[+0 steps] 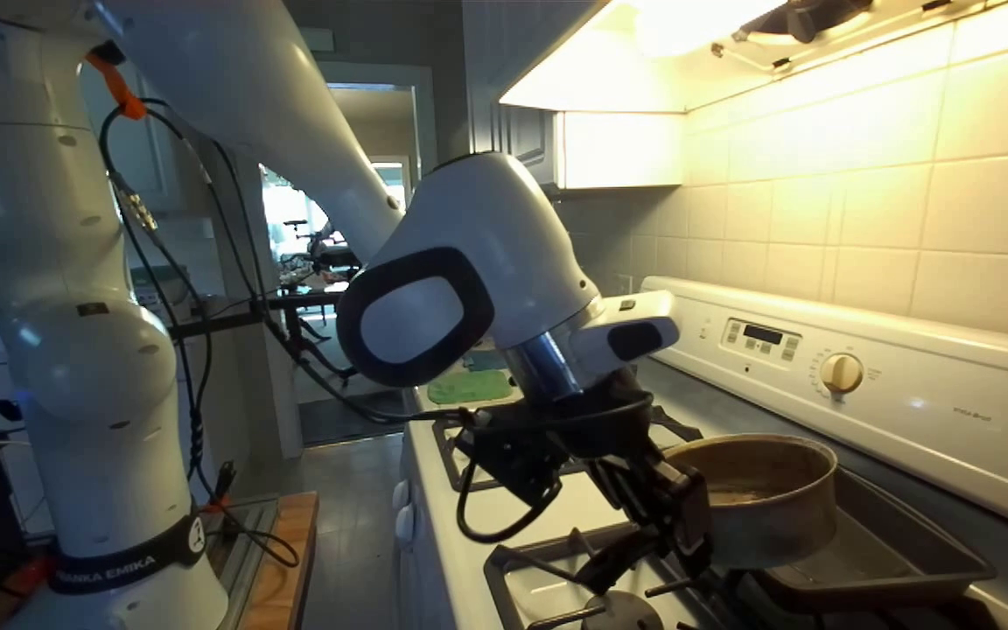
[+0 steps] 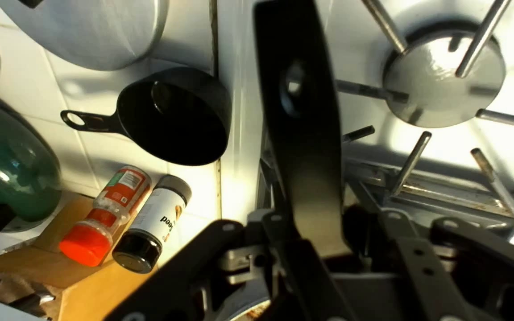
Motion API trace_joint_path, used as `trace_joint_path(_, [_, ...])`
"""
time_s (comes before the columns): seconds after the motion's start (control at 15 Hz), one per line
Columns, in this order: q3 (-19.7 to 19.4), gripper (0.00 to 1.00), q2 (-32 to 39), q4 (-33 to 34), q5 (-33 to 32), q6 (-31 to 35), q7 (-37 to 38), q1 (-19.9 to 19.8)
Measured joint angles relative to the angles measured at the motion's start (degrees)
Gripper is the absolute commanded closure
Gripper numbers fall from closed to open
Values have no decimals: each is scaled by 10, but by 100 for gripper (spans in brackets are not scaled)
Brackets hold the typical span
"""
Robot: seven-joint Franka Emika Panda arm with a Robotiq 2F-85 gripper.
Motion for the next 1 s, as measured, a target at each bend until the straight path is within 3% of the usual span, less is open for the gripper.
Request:
trace_joint_path(0.6, [28,89,-97,-33,-59,-95,-2,-65])
trace_joint_path(1.0, [164,89,-122,-71,-6,-131,-76,-204])
